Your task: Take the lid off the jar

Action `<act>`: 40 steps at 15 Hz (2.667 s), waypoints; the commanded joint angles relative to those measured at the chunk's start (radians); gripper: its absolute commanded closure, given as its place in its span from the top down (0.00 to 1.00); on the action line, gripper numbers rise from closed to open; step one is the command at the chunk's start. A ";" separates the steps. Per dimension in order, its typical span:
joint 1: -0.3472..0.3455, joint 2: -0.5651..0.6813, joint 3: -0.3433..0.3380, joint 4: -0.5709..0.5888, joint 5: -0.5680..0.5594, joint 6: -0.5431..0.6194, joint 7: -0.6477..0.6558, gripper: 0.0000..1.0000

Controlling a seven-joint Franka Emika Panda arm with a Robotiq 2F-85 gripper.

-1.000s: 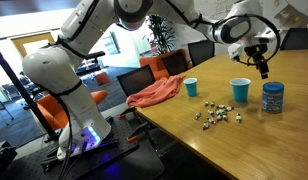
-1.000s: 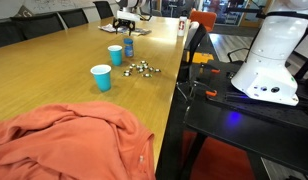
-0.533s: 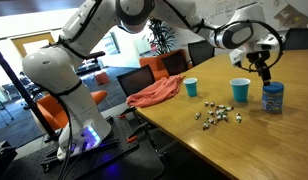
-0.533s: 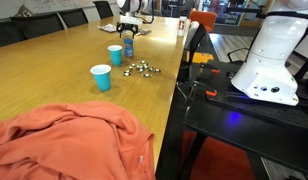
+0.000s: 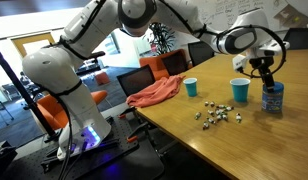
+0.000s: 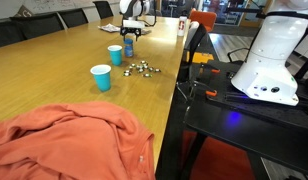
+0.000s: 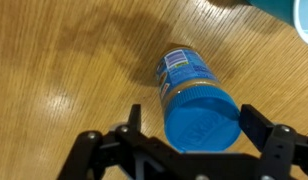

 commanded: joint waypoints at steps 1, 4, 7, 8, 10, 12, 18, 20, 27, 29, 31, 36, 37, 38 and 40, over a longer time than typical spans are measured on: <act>0.007 0.040 -0.008 0.058 -0.015 0.019 0.038 1.00; 0.007 0.058 -0.010 0.084 -0.016 0.025 0.041 1.00; 0.007 0.075 -0.014 0.109 -0.020 0.023 0.045 1.00; 0.007 0.081 -0.016 0.118 -0.021 0.019 0.047 1.00; 0.008 0.096 -0.020 0.139 -0.026 0.006 0.050 1.00; 0.008 0.110 -0.022 0.155 -0.029 0.002 0.052 1.00; 0.020 0.107 -0.037 0.148 -0.032 0.023 0.058 0.54; 0.027 0.079 -0.044 0.117 -0.031 0.032 0.052 0.54; 0.042 0.002 -0.063 0.061 -0.024 0.049 0.021 0.54; 0.050 -0.039 -0.073 0.015 -0.027 0.065 0.024 0.54; 0.059 -0.103 -0.089 -0.077 -0.029 0.101 0.021 0.54; 0.082 -0.218 -0.166 -0.283 -0.031 0.133 0.020 0.54; 0.086 -0.238 -0.179 -0.326 -0.029 0.133 0.019 0.54; 0.066 -0.251 -0.164 -0.366 -0.054 0.128 0.039 0.54; 0.076 -0.273 -0.192 -0.462 -0.062 0.142 0.065 0.54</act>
